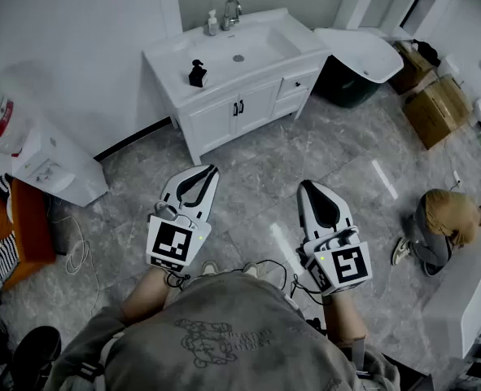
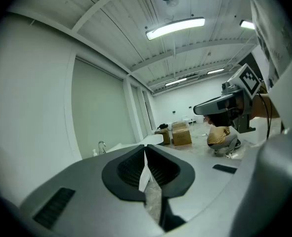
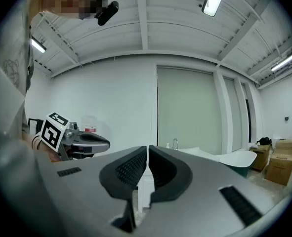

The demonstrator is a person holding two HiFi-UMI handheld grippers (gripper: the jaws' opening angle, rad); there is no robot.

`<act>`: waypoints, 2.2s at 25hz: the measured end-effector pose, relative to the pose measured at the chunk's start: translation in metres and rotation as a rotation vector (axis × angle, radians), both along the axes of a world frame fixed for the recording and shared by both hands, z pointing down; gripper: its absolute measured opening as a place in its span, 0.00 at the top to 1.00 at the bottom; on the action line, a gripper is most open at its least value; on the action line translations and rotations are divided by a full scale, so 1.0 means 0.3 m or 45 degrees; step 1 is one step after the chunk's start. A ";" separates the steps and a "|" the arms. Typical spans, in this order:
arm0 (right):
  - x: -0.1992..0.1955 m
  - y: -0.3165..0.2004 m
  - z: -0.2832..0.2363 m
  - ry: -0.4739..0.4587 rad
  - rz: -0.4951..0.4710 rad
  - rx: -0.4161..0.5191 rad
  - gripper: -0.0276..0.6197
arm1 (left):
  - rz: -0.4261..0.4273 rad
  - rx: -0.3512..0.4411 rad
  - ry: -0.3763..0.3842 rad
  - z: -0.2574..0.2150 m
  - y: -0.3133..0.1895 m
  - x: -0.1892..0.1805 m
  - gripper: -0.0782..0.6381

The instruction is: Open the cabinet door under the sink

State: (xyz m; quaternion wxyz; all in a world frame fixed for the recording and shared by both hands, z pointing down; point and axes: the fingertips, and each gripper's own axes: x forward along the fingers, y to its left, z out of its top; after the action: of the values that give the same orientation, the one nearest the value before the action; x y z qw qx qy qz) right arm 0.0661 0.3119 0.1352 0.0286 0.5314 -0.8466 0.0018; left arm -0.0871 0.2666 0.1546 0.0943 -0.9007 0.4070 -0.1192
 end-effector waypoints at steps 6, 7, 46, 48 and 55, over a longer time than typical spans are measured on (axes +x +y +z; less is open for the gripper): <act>0.048 0.011 -0.009 -0.066 0.002 0.013 0.90 | -0.002 -0.004 -0.005 0.001 0.016 0.037 0.85; 0.054 0.012 -0.008 -0.069 -0.003 0.013 0.90 | -0.003 -0.005 -0.006 0.001 0.017 0.043 0.85; 0.295 -0.218 0.201 -0.085 -0.049 -0.126 0.90 | -0.033 -0.081 0.001 0.127 -0.215 0.291 0.85; 0.293 -0.277 0.211 -0.074 -0.056 -0.135 0.90 | -0.028 -0.098 0.011 0.143 -0.268 0.294 0.85; 0.278 -0.534 0.215 -0.081 -0.072 -0.173 0.90 | -0.037 -0.136 -0.006 0.185 -0.506 0.294 0.85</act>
State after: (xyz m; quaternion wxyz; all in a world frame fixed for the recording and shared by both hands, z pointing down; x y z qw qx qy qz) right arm 0.1496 0.1516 0.1997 0.0378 0.5037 -0.8598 0.0754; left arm 0.0011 0.1147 0.2101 0.0455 -0.8982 0.4128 -0.1441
